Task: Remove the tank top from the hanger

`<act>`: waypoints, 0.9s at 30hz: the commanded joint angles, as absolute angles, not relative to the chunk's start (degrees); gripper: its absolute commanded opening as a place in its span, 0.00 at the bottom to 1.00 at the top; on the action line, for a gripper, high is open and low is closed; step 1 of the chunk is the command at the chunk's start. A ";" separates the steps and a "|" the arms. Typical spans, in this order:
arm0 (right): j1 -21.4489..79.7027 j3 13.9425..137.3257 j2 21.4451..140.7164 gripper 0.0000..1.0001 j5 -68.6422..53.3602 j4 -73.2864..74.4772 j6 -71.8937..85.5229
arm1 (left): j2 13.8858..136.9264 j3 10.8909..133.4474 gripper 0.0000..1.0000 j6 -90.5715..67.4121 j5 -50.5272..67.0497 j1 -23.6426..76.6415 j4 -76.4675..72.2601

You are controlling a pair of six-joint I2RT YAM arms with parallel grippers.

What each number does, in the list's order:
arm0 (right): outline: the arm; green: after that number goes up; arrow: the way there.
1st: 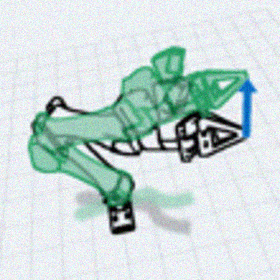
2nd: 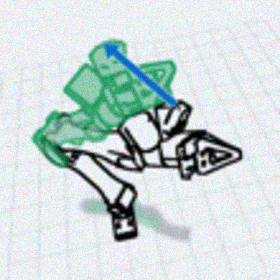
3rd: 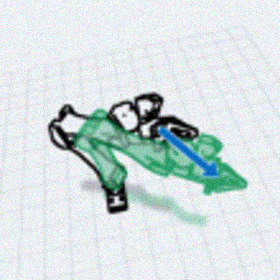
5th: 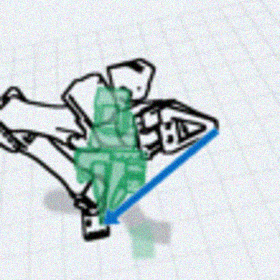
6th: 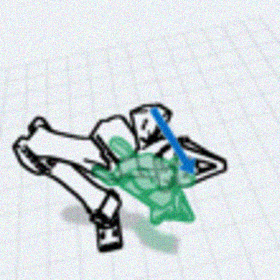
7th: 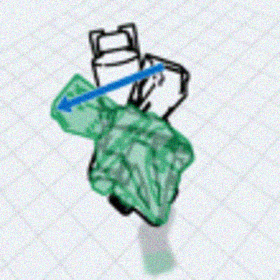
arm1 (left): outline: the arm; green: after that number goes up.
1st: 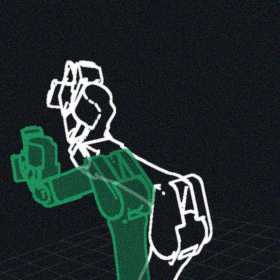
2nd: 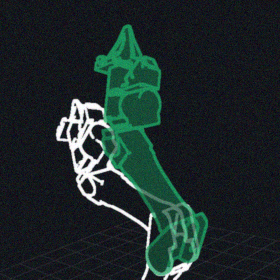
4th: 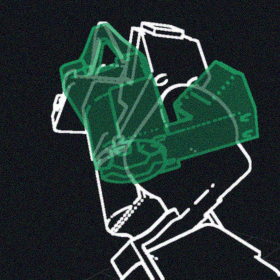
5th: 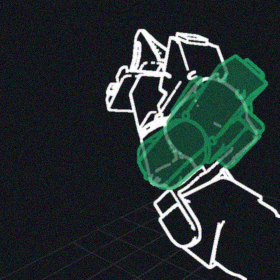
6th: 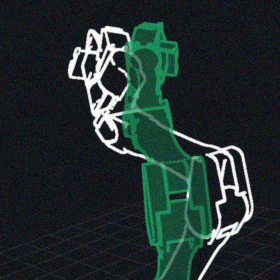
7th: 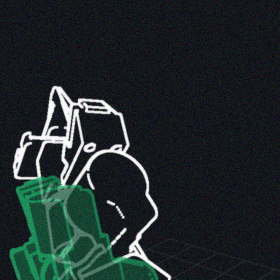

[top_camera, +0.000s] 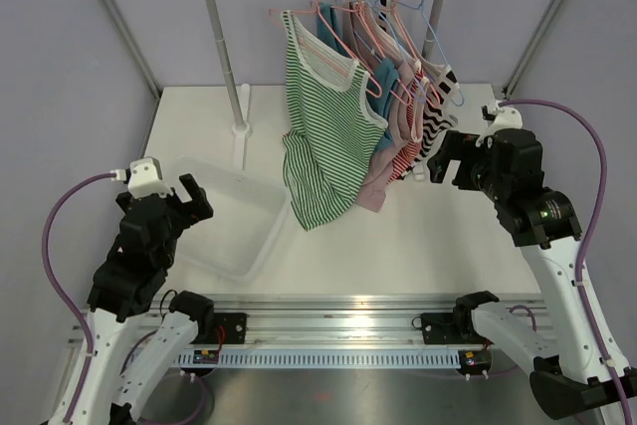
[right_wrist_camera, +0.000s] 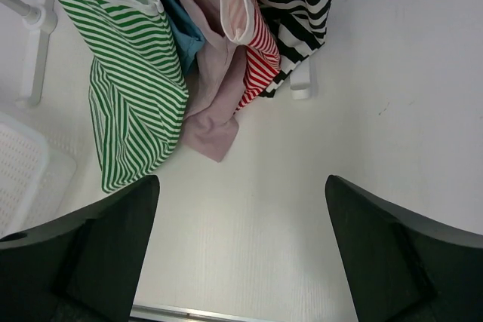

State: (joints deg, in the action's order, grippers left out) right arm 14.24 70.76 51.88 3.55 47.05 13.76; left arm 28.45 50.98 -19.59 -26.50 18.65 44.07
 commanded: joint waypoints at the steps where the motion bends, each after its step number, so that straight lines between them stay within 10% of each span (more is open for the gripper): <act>1: 14.50 72.16 51.85 1.00 1.24 42.11 13.09 | 27.51 50.80 0.99 -20.83 -27.95 18.72 40.87; 12: 14.50 83.55 64.23 1.00 -30.93 23.91 14.50 | 26.37 49.57 0.99 -20.39 -25.23 16.97 39.73; 27: 22.06 134.06 103.34 0.77 -24.27 36.54 2.21 | 27.77 49.04 0.99 -19.25 -20.83 16.26 38.15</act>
State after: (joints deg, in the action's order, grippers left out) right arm 20.27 122.76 98.15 -27.81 30.35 7.92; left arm 27.18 49.32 -19.86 -22.28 16.62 41.76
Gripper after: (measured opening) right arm 0.785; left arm 0.988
